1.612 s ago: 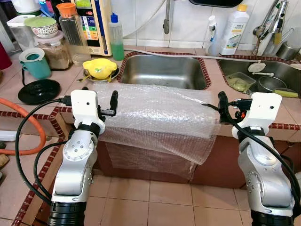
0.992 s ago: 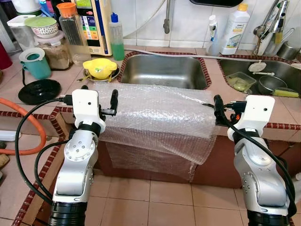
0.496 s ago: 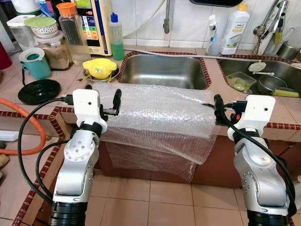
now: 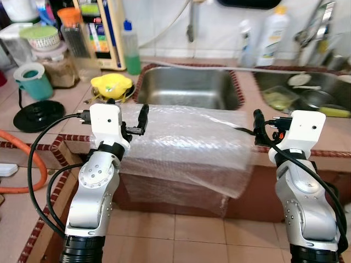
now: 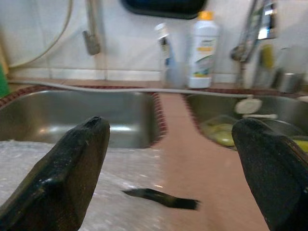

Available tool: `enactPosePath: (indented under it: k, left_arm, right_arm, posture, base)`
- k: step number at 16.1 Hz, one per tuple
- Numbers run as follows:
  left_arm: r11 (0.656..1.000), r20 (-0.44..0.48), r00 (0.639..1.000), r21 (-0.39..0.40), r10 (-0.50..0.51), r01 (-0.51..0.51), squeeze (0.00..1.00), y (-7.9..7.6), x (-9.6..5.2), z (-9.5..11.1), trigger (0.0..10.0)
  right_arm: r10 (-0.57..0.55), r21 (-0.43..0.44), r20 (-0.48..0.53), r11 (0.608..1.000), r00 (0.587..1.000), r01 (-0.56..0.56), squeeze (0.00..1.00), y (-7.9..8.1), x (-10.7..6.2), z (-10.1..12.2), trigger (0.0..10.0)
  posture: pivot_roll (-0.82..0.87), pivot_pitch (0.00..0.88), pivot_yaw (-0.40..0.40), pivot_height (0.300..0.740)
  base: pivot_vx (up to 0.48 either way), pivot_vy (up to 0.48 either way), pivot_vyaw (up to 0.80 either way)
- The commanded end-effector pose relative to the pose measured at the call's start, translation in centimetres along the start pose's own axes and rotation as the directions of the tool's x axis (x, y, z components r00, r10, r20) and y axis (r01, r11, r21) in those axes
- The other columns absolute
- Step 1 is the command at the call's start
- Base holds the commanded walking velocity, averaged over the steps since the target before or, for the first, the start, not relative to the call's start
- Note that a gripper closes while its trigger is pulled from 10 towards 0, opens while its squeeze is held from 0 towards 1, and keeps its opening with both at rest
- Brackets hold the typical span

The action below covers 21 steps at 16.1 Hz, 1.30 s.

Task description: Kitchen organization

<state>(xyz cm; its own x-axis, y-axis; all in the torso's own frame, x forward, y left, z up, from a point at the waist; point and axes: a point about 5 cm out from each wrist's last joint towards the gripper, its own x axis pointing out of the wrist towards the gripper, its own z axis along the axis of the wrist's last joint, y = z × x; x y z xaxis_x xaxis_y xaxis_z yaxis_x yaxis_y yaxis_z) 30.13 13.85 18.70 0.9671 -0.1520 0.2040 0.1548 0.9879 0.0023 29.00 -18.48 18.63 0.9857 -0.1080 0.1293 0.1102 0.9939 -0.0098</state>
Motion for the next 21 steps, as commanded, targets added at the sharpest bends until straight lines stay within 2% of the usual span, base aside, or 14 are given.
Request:
enactPosePath:
  k: [1,8,15,21]
  left_arm:
    - [1.0,0.015,1.0,0.002,0.005,-0.005,0.0,0.19,0.07,0.41,10.0]
    - [1.0,-0.003,1.0,-0.004,0.002,-0.002,0.0,0.03,-0.06,0.05,10.0]
    - [1.0,-0.008,1.0,0.016,0.005,-0.004,0.0,-0.14,-0.04,-0.05,10.0]
    - [1.0,-0.012,1.0,0.006,0.008,-0.007,0.0,-0.15,-0.15,-0.11,10.0]
  right_arm:
    - [0.005,0.005,0.008,1.0,1.0,-0.005,0.0,0.16,0.02,0.13,10.0]
    - [0.004,0.002,0.004,1.0,1.0,-0.004,0.0,0.12,-0.1,-0.06,10.0]
    - [0.004,-0.005,0.005,1.0,1.0,-0.004,0.0,0.0,-0.11,-0.06,10.0]
    - [0.008,-0.006,0.003,1.0,1.0,-0.008,0.0,0.02,-0.06,-0.04,10.0]
  posture:
    - [0.01,0.0,0.031,0.74]
    - [0.0,0.0,0.032,0.74]
    - [0.0,0.0,0.031,0.74]
    - [0.0,0.0,0.025,0.74]
  base:
    - [0.334,0.0,0.0]
    - [0.32,0.0,0.0]
    - [0.0,0.0,0.0]
    - [0.0,-0.48,0.0]
